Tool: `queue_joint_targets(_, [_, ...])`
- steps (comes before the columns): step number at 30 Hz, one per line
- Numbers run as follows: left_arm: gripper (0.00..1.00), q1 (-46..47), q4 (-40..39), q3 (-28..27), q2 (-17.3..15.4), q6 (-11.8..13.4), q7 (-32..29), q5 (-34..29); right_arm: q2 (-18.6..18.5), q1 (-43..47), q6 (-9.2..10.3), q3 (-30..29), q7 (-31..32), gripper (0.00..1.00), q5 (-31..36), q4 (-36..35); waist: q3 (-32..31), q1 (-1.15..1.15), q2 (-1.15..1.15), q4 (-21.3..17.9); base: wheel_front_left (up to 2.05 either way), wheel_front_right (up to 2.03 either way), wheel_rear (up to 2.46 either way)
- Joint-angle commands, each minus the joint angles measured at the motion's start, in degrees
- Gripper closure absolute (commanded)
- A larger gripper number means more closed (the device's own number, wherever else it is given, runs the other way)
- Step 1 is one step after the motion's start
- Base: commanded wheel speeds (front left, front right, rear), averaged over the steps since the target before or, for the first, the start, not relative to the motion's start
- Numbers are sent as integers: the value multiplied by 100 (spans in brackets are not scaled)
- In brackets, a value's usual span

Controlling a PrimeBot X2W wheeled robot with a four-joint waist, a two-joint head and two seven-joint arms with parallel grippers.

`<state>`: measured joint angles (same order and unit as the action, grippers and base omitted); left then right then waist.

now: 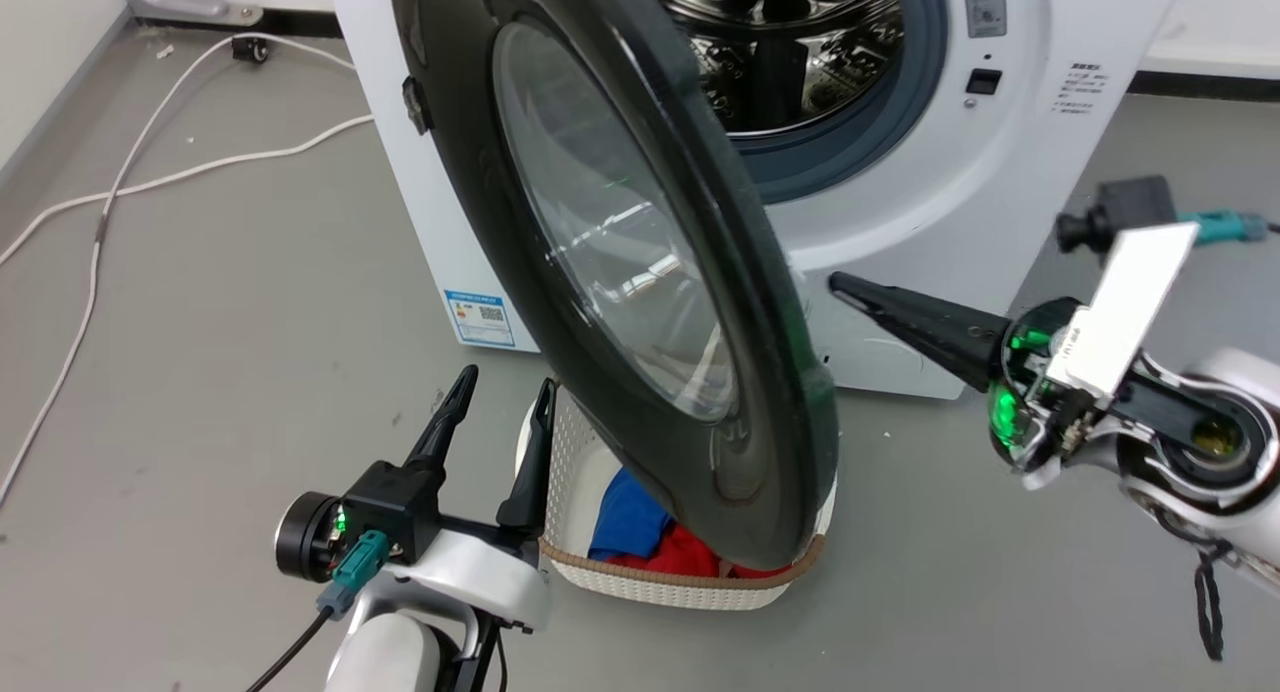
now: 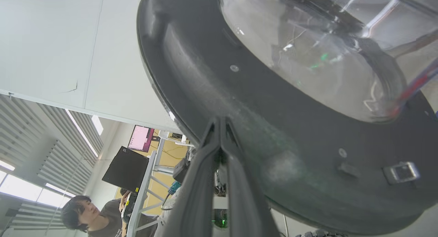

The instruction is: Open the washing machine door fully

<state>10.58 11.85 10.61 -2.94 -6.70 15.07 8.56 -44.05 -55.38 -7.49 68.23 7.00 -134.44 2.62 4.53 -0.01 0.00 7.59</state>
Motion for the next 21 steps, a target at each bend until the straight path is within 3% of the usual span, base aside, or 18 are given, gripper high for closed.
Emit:
queue_joint_targets(1, [0,-62,6,-27,6,-18,15,-38,-56,191,1,-86,-129,100,51,-22,-65,1,0,-55,0,0,0])
queue_joint_targets(9, [0,-246,39,-205,-19,-25,15,-85,-170,1778,1,-1212,-1134,100,129,-269,-289,1,0,-305,0,0,0])
queue_joint_targets(14, [0,-331,69,-298,-67,-38,15,-96,17,2991,0,-2054,-1561,100,195,-375,-428,1,0,-410,0,0,0])
queue_joint_targets(15, [0,-341,65,-315,-74,-39,15,-96,33,3223,1,-2197,-1638,82,283,-374,-450,1,0,-428,0,0,0])
queue_joint_targets(16, [0,-350,60,-337,-79,-41,15,-94,47,3439,1,-2316,-1732,55,386,-351,-472,1,0,-443,0,0,0])
queue_joint_targets(17, [0,-361,56,-366,-89,-42,15,-96,87,3630,0,-2439,-1821,0,482,-329,-493,1,0,-458,0,0,0])
queue_joint_targets(21, [0,-448,47,-476,-129,-37,15,-105,214,4238,1,-2950,-2131,0,1098,-107,-565,1,0,-518,0,0,0])
